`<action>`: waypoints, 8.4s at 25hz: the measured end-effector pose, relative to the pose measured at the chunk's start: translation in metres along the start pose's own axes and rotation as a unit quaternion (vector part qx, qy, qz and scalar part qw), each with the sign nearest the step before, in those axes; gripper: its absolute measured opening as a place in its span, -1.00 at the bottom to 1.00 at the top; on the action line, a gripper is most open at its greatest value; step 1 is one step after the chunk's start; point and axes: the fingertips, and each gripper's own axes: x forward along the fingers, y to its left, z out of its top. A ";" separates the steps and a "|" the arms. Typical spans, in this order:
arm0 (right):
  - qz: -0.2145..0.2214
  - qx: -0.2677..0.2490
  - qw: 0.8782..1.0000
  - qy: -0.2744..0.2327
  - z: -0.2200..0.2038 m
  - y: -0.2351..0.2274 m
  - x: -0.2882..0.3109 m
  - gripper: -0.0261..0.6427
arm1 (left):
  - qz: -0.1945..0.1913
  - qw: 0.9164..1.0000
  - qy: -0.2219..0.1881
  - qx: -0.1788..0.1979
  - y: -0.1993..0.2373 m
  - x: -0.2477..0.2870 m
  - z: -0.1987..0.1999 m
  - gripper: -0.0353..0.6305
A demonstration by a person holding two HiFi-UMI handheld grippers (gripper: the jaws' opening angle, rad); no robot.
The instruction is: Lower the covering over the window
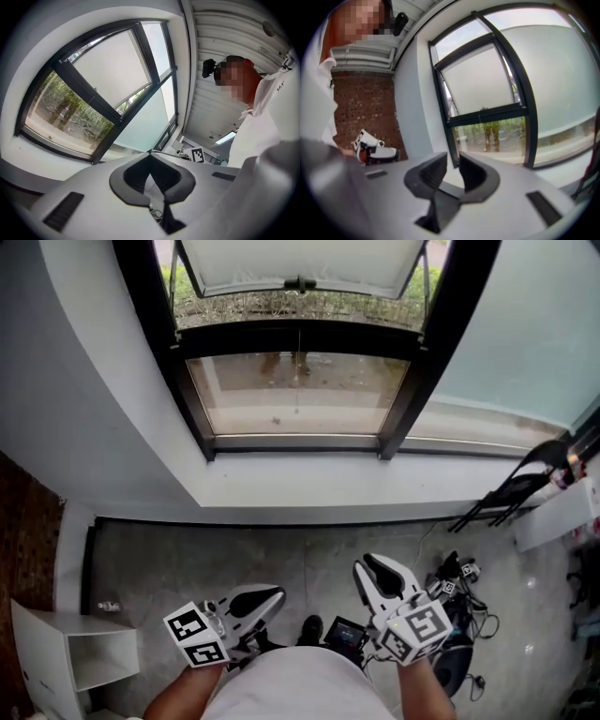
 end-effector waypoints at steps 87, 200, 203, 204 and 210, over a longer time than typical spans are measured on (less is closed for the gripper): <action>-0.068 -0.571 0.816 0.065 0.237 -0.217 0.475 -0.73 | 0.046 0.996 0.000 0.078 0.320 0.186 0.246 -0.84; -0.143 -0.660 0.710 0.202 0.368 -0.206 0.476 -0.82 | -0.030 0.985 -0.052 0.164 0.320 0.194 0.357 -0.84; -0.155 -0.664 0.708 0.181 0.382 -0.203 0.473 -0.82 | -0.031 0.982 -0.058 0.174 0.317 0.196 0.367 -0.84; -0.160 -0.665 0.708 0.173 0.388 -0.202 0.472 -0.82 | -0.031 0.982 -0.060 0.178 0.315 0.196 0.371 -0.84; -0.174 -0.671 0.704 0.152 0.414 -0.195 0.465 -0.82 | -0.033 0.976 -0.072 0.203 0.304 0.201 0.390 -0.84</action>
